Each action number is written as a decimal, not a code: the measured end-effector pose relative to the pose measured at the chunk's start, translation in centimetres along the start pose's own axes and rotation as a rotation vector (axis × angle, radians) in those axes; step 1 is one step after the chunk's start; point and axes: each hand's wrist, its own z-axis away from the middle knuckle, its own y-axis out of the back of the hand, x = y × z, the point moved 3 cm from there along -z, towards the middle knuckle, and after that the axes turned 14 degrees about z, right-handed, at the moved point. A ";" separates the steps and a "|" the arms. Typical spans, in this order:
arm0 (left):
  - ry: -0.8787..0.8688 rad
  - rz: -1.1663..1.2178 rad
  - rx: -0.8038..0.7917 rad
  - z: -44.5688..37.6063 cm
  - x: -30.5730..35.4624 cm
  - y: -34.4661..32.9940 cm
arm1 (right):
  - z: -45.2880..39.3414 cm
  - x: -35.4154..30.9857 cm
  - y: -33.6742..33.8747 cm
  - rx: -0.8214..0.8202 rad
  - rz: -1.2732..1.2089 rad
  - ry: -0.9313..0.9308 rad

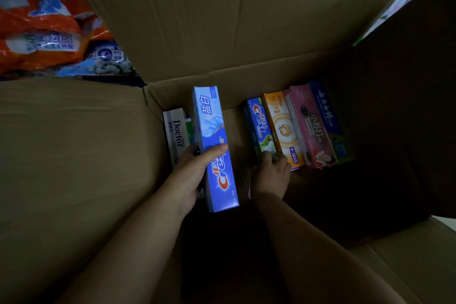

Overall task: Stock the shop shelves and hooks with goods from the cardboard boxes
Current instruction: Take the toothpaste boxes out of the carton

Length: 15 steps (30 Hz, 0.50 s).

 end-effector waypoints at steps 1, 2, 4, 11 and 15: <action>0.006 0.001 0.004 0.1 0.1 0.0 | -0.2 0.1 0.1 0.012 -0.002 -0.007; 0.008 0.002 0.008 0.0 0.1 0.0 | -0.4 0.2 0.1 0.021 0.004 -0.015; 0.010 0.005 0.019 0.1 0.1 -0.1 | -0.6 0.1 0.1 0.001 0.006 -0.019; 0.009 -0.003 0.021 0.4 0.2 -0.3 | -0.4 0.4 -0.8 -0.216 -0.131 -0.047; 0.004 -0.012 0.013 0.4 0.2 -0.3 | -0.3 0.1 -1.5 -0.287 -0.249 -0.072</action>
